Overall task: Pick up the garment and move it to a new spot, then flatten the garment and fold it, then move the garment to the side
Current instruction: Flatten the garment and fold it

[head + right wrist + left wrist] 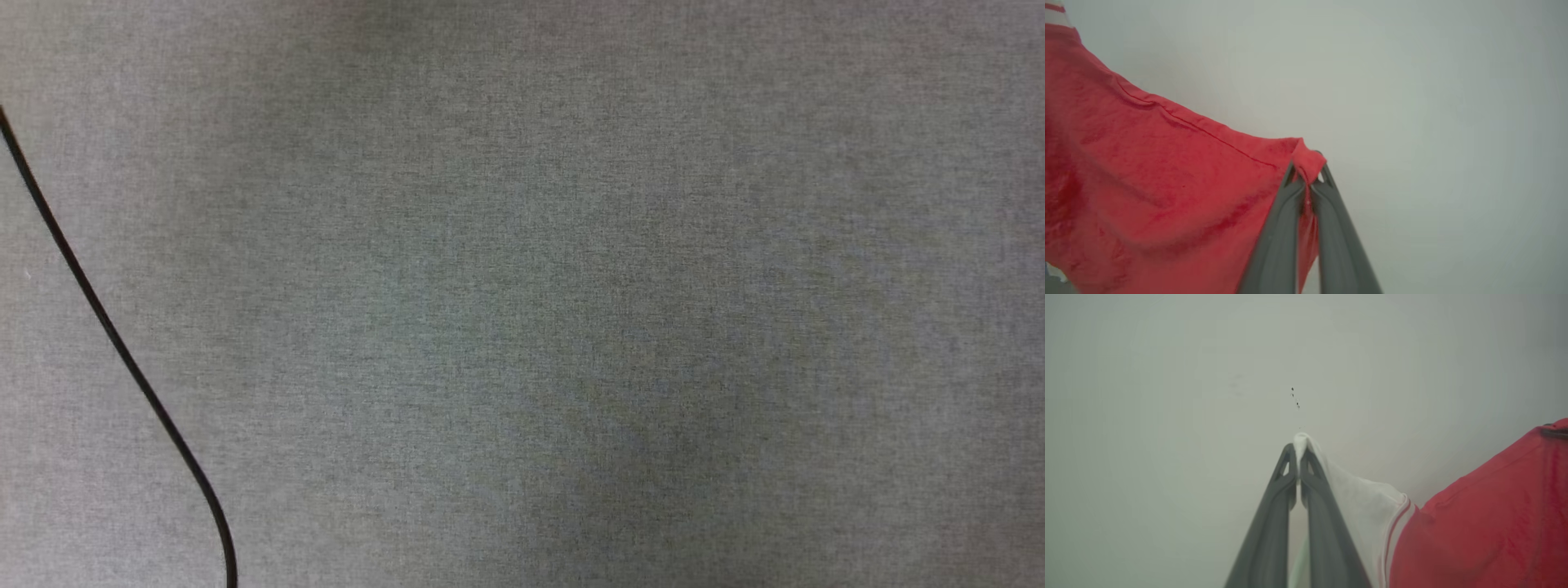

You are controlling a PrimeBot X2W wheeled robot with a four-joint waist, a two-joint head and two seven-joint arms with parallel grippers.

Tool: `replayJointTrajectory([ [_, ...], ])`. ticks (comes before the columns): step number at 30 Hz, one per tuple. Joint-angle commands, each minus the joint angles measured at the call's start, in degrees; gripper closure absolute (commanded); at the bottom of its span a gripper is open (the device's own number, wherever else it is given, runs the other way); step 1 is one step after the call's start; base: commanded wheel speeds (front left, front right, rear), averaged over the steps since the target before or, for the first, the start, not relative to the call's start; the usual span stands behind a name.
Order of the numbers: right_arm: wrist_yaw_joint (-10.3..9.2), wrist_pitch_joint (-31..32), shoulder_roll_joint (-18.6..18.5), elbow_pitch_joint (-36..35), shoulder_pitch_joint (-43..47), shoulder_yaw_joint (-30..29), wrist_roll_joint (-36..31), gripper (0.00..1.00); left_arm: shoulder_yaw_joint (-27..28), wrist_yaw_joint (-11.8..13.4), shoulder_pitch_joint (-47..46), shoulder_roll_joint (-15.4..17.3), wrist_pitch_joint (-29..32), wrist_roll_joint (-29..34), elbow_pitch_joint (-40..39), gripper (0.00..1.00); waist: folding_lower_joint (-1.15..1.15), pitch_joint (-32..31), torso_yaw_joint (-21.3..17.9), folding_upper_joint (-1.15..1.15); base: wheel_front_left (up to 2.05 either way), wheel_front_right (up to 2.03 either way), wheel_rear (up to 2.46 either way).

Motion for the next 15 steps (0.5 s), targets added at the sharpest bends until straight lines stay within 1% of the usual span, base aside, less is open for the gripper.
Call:
replayJointTrajectory([
  [1,-0.04,-0.95,0.59,1.37,2.45,0.65,0.56,1.0,-0.44,-0.26,2.44,-0.24,-0.83,-0.47,0.94,1.0,0.0,0.12,0.04,0.0,0.0,0.0,0.0],
  [5,-0.04,-3.48,0.96,4.77,6.61,3.04,2.5,1.0,-1.53,-0.56,7.94,-0.72,-3.39,-1.01,3.18,1.0,0.0,0.07,0.09,0.0,0.0,0.0,0.0],
  [9,-0.04,-6.3,1.05,6.81,11.65,6.02,3.79,1.0,-2.46,-0.68,15.74,-1.21,-5.84,-2.35,4.43,1.0,0.0,-0.53,0.05,0.0,0.0,0.0,0.0],
  [15,-0.04,-8.44,0.3,7.21,20.31,11.28,7.43,1.0,-3.06,0.76,28.63,-1.23,-8.95,-4.02,3.45,1.0,0.0,-3.16,-0.34,0.0,0.0,0.0,0.0],
])
